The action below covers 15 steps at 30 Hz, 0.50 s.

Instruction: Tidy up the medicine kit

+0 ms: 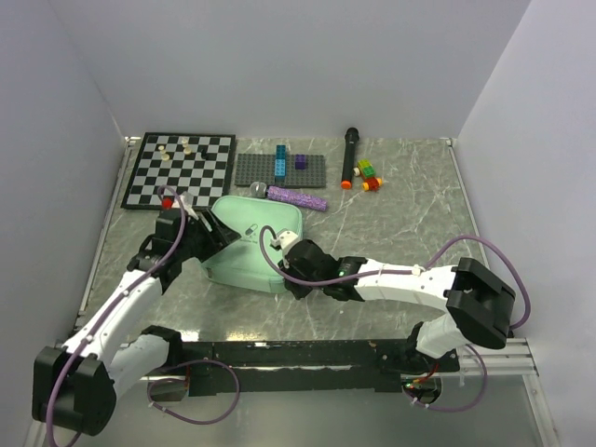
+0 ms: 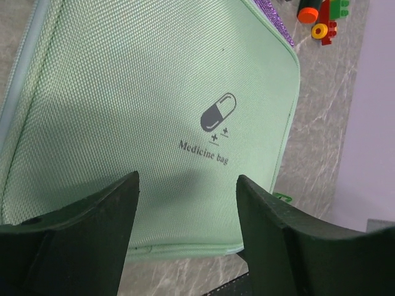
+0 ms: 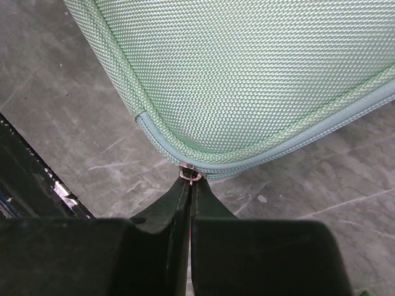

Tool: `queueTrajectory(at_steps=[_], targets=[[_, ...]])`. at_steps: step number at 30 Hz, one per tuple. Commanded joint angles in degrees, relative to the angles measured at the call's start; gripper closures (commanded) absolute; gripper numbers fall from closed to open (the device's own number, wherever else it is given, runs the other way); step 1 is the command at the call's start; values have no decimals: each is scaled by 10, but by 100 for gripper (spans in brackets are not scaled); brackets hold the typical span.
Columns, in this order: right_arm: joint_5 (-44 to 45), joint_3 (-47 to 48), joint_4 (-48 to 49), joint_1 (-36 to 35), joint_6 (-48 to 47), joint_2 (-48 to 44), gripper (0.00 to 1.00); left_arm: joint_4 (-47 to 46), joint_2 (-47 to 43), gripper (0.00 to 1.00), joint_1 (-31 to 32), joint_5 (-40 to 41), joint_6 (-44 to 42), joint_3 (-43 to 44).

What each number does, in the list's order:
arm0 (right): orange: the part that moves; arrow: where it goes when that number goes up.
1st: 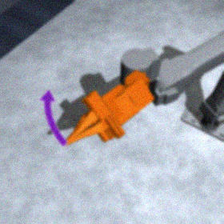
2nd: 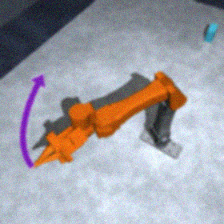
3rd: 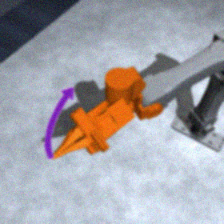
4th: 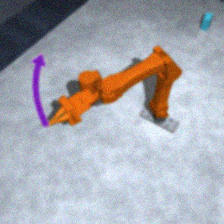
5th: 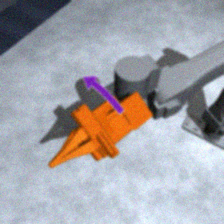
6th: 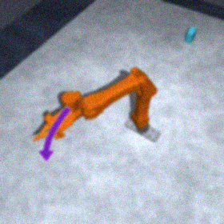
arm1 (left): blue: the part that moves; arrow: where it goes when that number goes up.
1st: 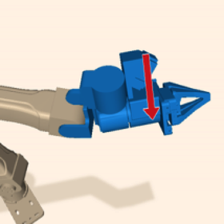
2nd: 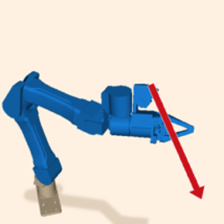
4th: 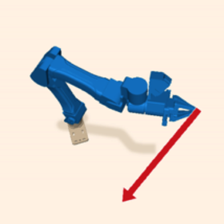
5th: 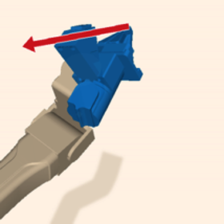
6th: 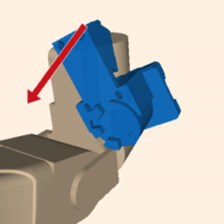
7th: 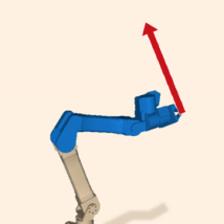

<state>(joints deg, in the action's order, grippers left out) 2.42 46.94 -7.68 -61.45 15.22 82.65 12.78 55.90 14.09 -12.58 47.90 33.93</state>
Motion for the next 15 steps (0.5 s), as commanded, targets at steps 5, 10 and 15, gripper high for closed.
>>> queueTrajectory(at_steps=[5, 10, 15], targets=[[94, 54, -36, -15, -8, 21, 100, 91, -126, 29, 9, 35, 88, -25], [112, 88, -54, -31, -11, 49, 100, 117, -189, 27, 38, 55, 146, -61], [116, 111, -69, -44, -12, 66, 100, 44, -172, 27, 70, 34, 197, -129]])
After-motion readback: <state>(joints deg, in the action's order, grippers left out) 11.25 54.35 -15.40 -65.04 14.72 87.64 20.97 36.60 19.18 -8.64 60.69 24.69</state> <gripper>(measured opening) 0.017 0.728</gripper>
